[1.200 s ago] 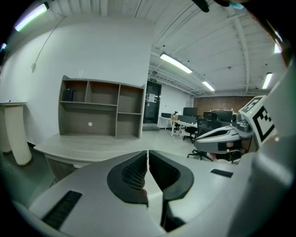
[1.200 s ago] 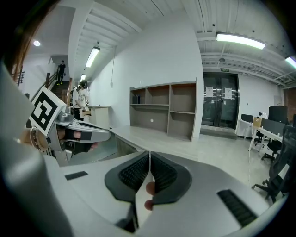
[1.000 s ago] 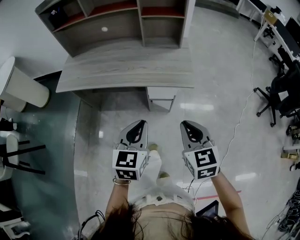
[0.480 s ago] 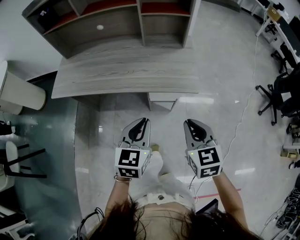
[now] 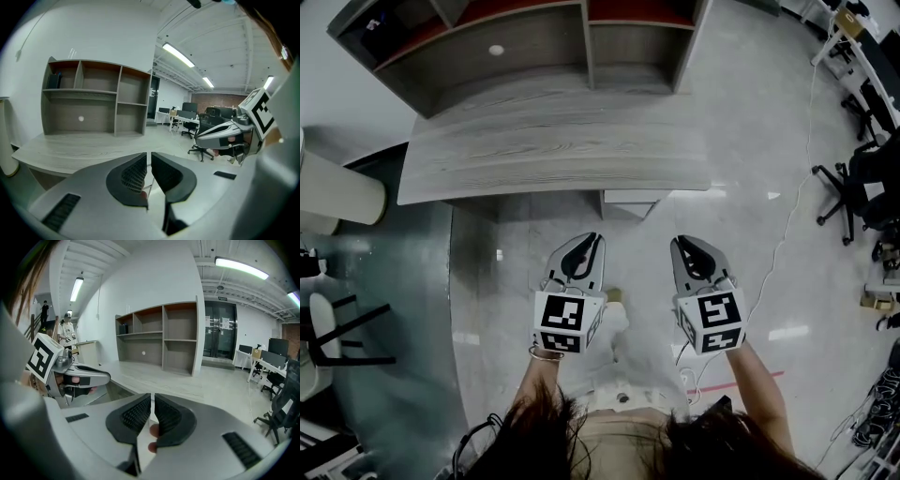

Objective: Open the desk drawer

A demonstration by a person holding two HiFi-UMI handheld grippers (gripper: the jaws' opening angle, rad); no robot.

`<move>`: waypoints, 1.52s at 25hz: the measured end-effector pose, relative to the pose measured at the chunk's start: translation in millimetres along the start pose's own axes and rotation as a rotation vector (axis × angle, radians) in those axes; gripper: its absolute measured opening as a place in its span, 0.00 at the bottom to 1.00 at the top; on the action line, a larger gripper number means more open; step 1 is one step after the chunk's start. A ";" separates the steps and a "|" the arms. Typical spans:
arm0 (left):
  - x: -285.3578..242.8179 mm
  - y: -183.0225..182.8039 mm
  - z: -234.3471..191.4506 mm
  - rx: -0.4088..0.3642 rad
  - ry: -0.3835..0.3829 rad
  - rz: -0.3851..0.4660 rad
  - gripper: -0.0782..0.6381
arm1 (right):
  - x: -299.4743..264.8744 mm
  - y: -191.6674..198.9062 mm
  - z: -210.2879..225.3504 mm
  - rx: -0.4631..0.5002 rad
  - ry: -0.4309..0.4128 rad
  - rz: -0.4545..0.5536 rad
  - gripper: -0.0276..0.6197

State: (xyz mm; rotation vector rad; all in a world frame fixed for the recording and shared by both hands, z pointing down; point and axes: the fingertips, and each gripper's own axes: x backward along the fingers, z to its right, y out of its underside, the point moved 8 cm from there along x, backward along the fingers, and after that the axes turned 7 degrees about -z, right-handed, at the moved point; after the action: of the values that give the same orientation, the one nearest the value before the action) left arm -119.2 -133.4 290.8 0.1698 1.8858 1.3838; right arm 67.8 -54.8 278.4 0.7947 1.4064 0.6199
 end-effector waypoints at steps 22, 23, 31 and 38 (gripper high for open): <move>-60.1 24.5 9.9 0.016 0.016 -0.086 0.14 | -41.4 23.2 38.2 -0.056 -0.023 -0.063 0.08; -62.9 25.0 10.9 0.021 0.008 -0.086 0.14 | -43.4 24.5 41.4 -0.057 -0.027 -0.065 0.08; -88.1 35.2 10.2 0.061 -0.065 -0.091 0.14 | -67.2 41.1 64.8 -0.069 -0.093 -0.100 0.09; -102.3 49.0 3.3 0.084 -0.117 -0.084 0.14 | -92.3 57.3 74.9 -0.074 -0.140 -0.130 0.09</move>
State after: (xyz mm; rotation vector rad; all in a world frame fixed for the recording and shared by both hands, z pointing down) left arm -62.2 -164.5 383.8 0.2060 1.8343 1.2131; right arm 138.9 -101.3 379.5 0.6694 1.2884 0.5040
